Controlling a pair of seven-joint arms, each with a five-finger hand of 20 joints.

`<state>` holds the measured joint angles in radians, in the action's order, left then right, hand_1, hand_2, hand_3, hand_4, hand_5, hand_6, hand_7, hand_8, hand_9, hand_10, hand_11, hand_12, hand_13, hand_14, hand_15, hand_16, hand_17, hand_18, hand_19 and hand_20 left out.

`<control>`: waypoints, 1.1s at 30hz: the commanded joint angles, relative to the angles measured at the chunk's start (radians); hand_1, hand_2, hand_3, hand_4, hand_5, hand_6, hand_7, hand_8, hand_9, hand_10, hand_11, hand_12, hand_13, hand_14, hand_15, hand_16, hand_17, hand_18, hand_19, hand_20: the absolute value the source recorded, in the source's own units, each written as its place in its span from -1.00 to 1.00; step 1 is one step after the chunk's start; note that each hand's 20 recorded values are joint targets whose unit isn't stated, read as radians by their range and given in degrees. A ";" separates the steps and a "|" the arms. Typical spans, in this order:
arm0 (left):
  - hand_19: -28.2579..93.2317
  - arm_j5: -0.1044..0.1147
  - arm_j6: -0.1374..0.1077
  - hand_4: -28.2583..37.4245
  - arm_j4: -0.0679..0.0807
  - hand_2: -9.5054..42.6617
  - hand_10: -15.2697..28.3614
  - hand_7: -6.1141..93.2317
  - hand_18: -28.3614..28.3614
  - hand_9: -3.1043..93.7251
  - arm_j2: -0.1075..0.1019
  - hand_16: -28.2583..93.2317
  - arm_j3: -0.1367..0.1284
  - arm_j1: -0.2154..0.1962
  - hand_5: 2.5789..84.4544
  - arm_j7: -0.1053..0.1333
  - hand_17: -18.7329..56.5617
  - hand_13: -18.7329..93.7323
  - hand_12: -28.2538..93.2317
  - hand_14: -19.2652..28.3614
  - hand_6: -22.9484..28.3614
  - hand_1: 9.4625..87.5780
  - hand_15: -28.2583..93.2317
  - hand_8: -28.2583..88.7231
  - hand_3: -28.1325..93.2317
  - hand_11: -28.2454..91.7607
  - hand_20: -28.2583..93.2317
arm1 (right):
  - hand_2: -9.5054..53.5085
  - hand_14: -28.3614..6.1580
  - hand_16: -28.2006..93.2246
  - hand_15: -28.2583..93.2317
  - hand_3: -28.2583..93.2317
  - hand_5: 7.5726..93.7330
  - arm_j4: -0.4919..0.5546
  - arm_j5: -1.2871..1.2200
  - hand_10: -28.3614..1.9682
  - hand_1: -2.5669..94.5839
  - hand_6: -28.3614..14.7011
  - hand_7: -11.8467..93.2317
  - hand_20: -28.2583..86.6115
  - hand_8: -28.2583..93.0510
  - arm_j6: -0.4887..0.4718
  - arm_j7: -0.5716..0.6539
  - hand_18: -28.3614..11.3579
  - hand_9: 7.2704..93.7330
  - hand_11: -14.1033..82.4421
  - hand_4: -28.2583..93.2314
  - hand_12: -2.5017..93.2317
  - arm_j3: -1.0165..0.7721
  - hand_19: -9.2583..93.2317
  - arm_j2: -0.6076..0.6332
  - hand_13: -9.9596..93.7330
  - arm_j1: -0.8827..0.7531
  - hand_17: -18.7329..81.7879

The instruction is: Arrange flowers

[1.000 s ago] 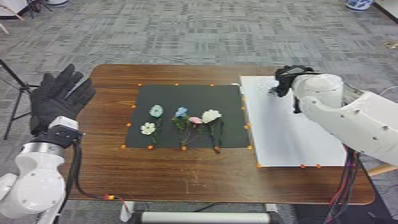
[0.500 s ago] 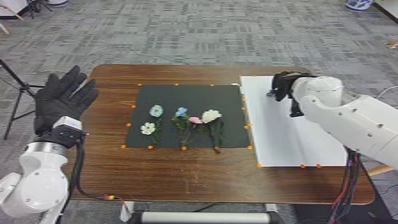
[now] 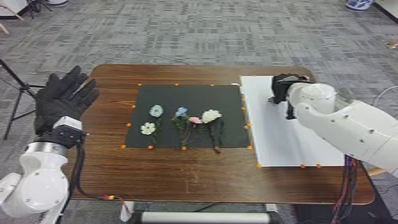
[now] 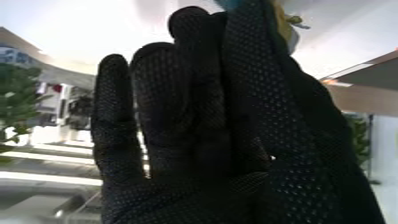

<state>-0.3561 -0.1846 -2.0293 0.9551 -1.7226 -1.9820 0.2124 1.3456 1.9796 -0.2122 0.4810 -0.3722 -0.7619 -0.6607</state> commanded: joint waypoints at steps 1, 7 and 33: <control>0.00 -0.007 0.006 -1.00 -0.012 -0.09 0.38 -0.75 0.51 -0.39 0.008 -0.58 -0.008 -0.020 -0.13 -0.009 -0.71 -0.31 -0.38 0.46 0.25 -0.53 -0.21 -0.64 0.58 -0.26 -0.41 | -1.00 0.30 0.07 0.47 0.51 0.38 0.091 -0.109 0.50 0.23 0.45 0.13 0.15 -0.35 0.044 0.084 -0.52 0.72 -0.36 -1.00 0.04 -0.127 0.49 0.016 0.53 -0.086 -0.06; 0.00 -0.005 0.003 -1.00 -0.015 -0.09 0.38 -0.75 0.51 -0.39 0.016 -0.58 -0.019 -0.035 -0.13 -0.009 -0.71 -0.31 -0.38 0.46 0.25 -0.53 -0.21 -0.64 0.58 -0.26 -0.41 | -1.00 0.26 0.10 0.47 0.59 0.39 0.254 -0.082 0.41 0.20 0.38 0.11 0.16 -0.31 0.052 0.052 -0.57 0.71 -0.35 -1.00 0.03 -0.199 0.51 0.048 0.53 -0.171 -0.05; -0.01 0.001 0.015 -1.00 0.004 -0.10 0.38 -0.75 0.51 -0.38 0.010 -0.58 -0.010 -0.018 -0.13 0.010 -0.71 -0.30 -0.38 0.46 0.25 -0.53 -0.21 -0.64 0.58 -0.26 -0.41 | -1.00 0.26 0.13 0.45 0.59 0.38 0.472 0.097 0.38 0.21 0.34 0.12 0.15 -0.32 0.044 0.045 -0.60 0.69 -0.36 -0.98 0.03 -0.135 0.53 0.039 0.53 -0.316 -0.06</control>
<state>-0.3578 -0.1800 -2.0283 0.9650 -1.7323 -1.9918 0.2128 1.7934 2.0564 -0.1782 0.5260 -0.5266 -0.7090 -0.9773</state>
